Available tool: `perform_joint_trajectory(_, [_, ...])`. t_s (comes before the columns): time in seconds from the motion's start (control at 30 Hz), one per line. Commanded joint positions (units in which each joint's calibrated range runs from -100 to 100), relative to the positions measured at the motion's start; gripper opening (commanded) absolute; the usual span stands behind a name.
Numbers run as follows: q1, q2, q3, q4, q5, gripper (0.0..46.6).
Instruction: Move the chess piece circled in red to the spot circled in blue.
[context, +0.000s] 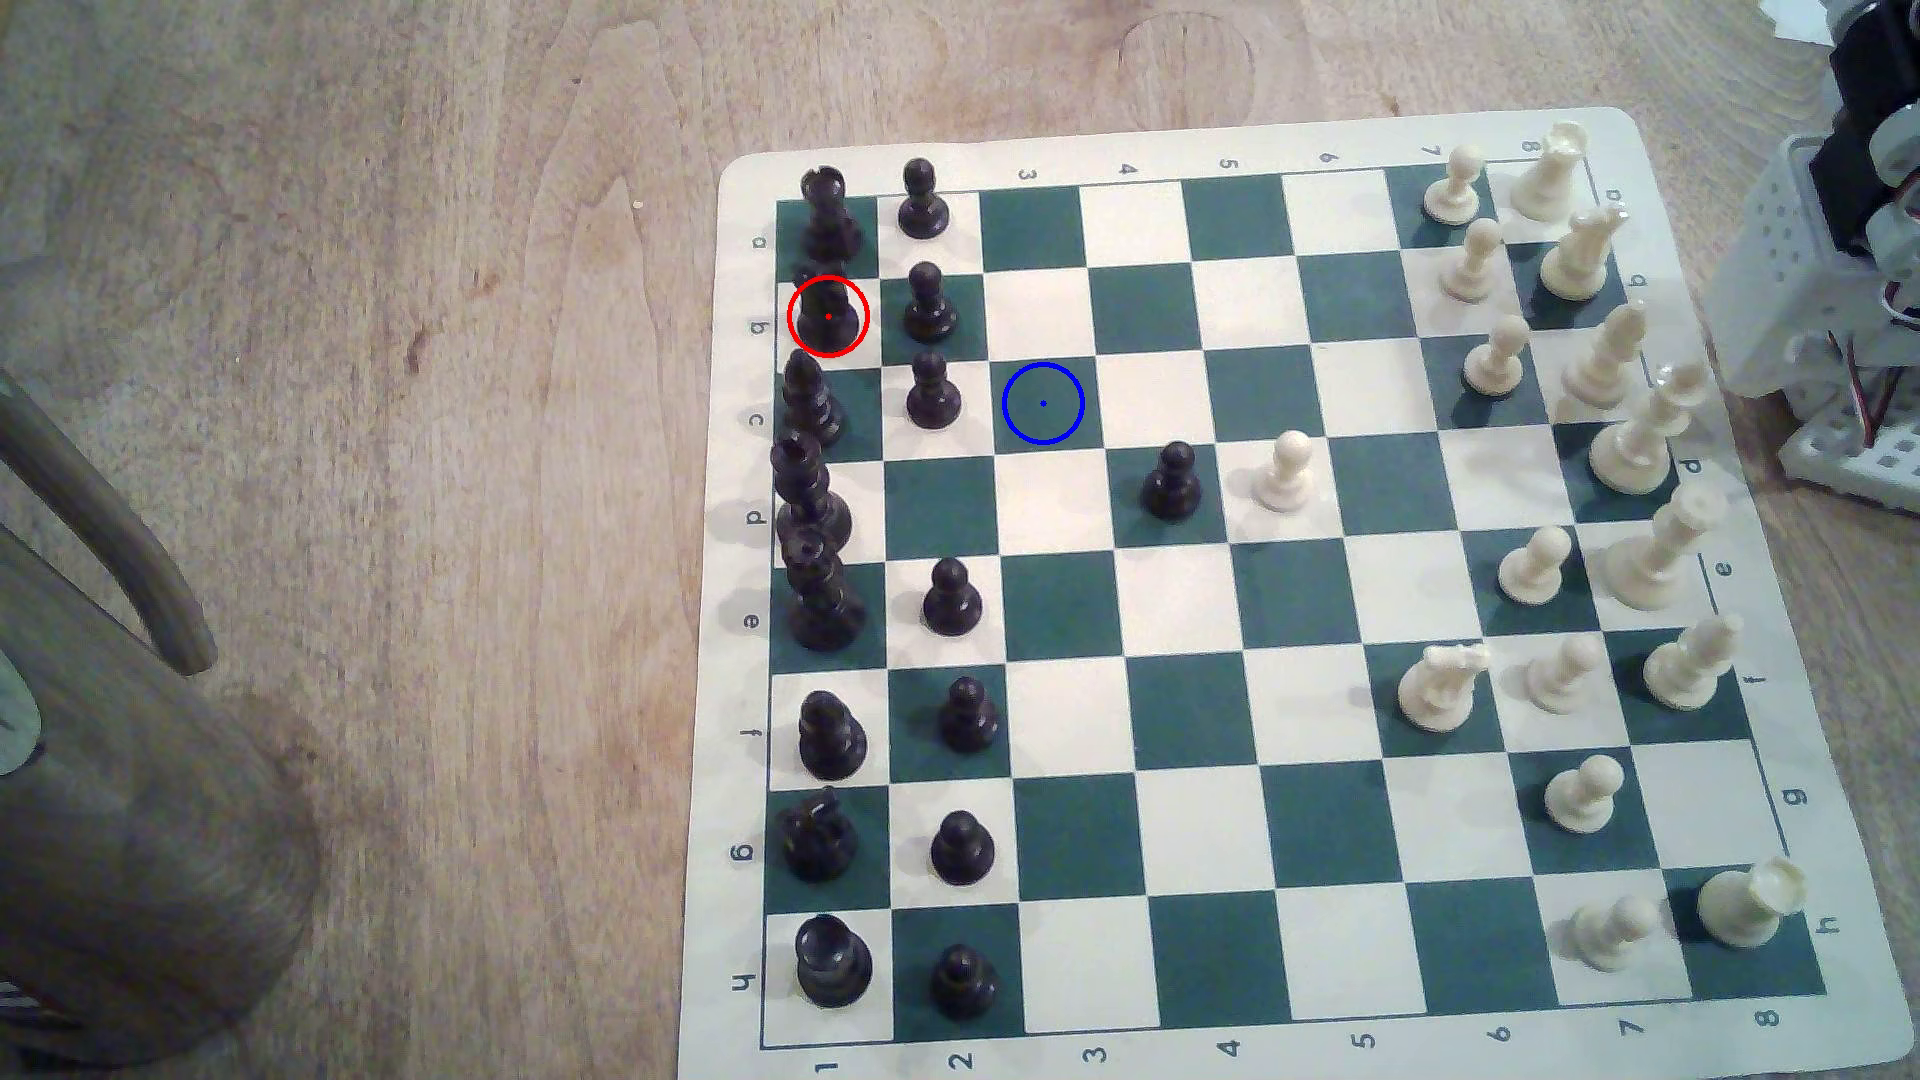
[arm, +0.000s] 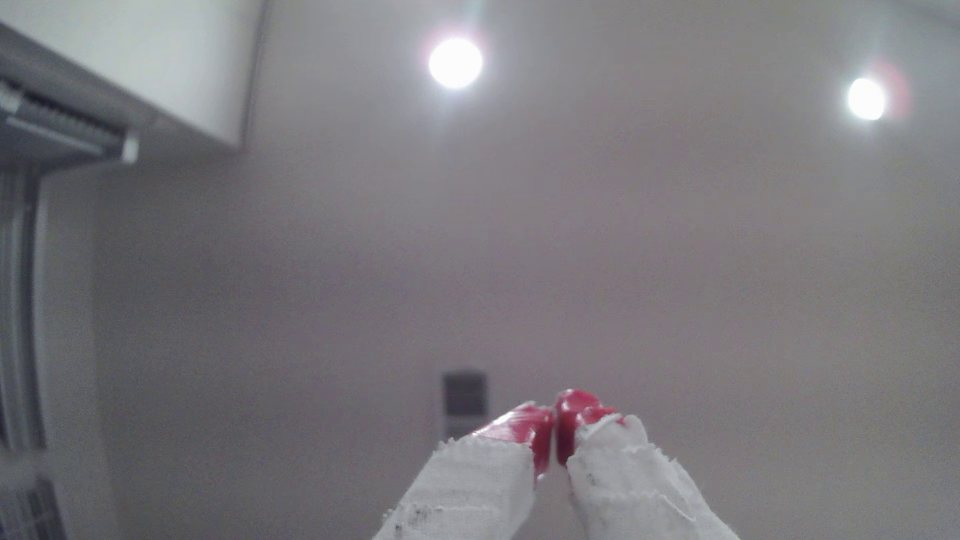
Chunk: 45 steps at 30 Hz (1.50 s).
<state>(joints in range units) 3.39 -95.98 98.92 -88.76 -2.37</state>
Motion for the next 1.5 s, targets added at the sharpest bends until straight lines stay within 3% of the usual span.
perform_joint_trajectory(0.0, [2.0,0.1,1.0,-10.9,1.0,0.2])
perform_joint_trajectory(0.77, [2.0,0.1,1.0,-9.7,1.1,0.2])
perform_joint_trajectory(1.1, [1.7,0.1,1.0,34.5,1.1,0.2])
perform_joint_trajectory(1.13, [2.9,0.1,1.0,45.2,3.1,0.2])
perform_joint_trajectory(1.27, [3.9,0.1,1.0,66.6,2.1,0.2])
perform_joint_trajectory(1.4, [2.2,0.6,-3.4,85.2,1.5,0.2])
perform_joint_trajectory(1.47, [-0.5,7.3,-10.2,93.7,2.1,0.2])
